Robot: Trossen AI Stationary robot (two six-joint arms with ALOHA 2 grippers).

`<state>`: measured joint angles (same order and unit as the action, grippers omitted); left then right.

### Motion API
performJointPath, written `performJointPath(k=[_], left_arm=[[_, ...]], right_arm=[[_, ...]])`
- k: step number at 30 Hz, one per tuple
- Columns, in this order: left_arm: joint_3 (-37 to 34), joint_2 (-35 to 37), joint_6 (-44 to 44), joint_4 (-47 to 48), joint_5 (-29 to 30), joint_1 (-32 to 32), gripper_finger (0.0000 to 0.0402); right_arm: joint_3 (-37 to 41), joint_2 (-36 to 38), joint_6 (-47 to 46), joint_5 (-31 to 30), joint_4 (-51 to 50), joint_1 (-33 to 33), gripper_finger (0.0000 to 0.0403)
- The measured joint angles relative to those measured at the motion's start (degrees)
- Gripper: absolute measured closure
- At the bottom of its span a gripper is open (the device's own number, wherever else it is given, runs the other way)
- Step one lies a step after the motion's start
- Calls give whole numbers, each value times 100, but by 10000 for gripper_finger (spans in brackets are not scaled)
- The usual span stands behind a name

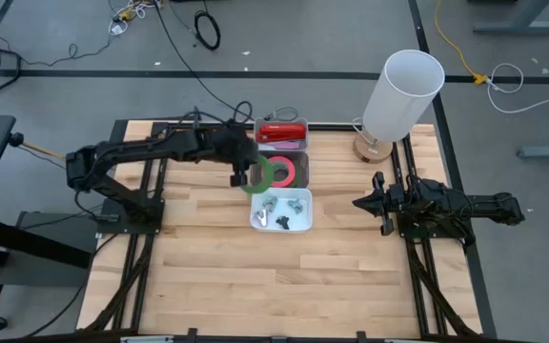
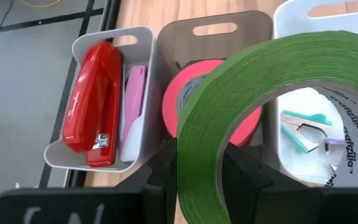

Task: Pick and place Stapler, Stapler remover, tape
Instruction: Put the green tape in the black bin

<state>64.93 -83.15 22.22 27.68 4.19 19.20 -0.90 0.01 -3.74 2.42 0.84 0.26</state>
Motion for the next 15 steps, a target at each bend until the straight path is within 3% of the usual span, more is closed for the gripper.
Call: performJointPath(k=[9, 15], left_arm=[[12, -2, 8, 11, -206, 253, 305], [719, -283, -13, 215, -188, 384, 305]], right_arm=[[0, 0, 0, 0, 1, 0, 389], [2, 0, 1, 1, 1, -1, 389]])
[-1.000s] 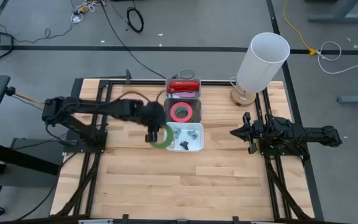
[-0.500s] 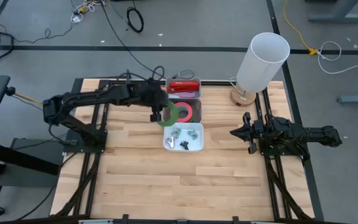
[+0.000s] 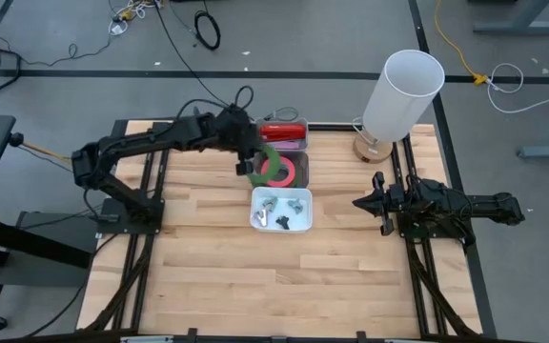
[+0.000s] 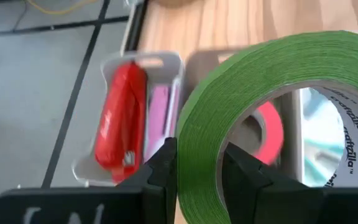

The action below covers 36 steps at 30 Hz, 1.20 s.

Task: Pick and place Stapler, Stapler remover, tape
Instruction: Put the green tape in the black bin

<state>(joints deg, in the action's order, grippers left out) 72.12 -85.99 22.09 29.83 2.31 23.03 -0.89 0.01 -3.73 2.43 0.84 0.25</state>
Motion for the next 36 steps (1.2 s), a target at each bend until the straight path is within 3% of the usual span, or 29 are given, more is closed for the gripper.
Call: performJointPath(k=[12, 26, 36], left_arm=[[1400, -1303, -43, 102, -327, 220, 305], [1445, -2297, -41, 629, -439, 213, 305], [1442, -2388, -50, 429, -310, 211, 305]], right_arm=[[0, 0, 0, -2, -1, 1, 389], [0, 0, -2, -2, 0, 0, 389], [-1, 0, -1, 0, -1, 1, 389]])
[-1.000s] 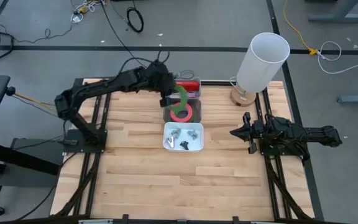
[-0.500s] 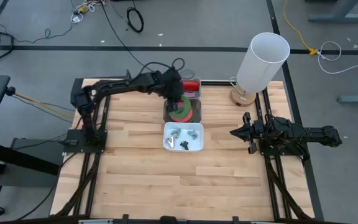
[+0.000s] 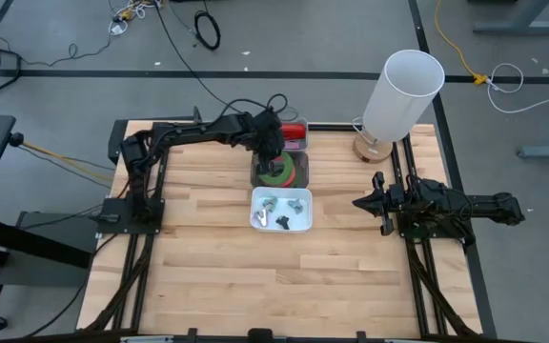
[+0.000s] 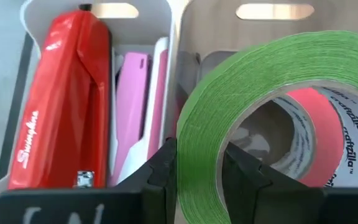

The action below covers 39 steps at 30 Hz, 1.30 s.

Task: Pick and place Stapler, Stapler remover, tape
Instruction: Put the green tape in the black bin, then return to Home Position

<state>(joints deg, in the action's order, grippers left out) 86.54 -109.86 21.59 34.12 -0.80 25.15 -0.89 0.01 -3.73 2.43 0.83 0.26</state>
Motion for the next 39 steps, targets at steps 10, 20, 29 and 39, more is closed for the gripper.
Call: performJointPath(k=[10, 20, 29, 39], left_arm=[[0, 2, -38, -36, -45, -31, 305], [0, 2, -38, -51, -226, -31, 285], [0, 9, -188, -169, -205, -31, 206], [0, 11, -342, -129, -195, -31, 185]], right_arm=[[1, 0, 1, -2, 1, 0, 389], [0, 0, -1, -2, 1, 0, 389], [-1, 0, 1, -1, 0, 0, 389], [-1, 0, -1, 0, 1, 1, 389]])
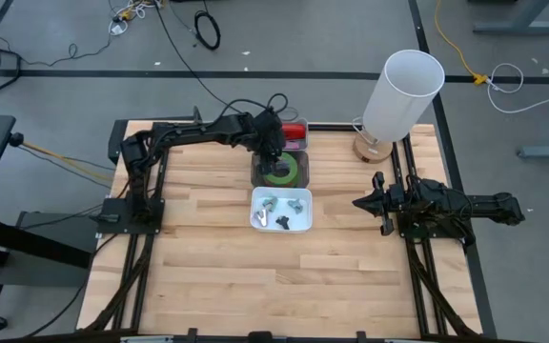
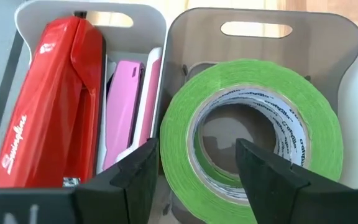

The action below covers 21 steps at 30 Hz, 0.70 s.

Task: Pick and place Stapler, Stapler remover, tape
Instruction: Return to Home Position

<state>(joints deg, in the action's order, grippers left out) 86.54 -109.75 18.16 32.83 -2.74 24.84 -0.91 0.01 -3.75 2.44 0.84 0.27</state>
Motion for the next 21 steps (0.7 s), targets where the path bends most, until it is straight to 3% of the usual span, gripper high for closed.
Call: performJointPath(k=[9, 21], left_arm=[[338, 4, -76, 752, -9, -172, 191], [1177, 25, -252, 1292, -9, -572, 276]], right_arm=[[0, 0, 0, -1, 0, 0, 389], [1, 0, 0, 0, 0, -2, 389]])
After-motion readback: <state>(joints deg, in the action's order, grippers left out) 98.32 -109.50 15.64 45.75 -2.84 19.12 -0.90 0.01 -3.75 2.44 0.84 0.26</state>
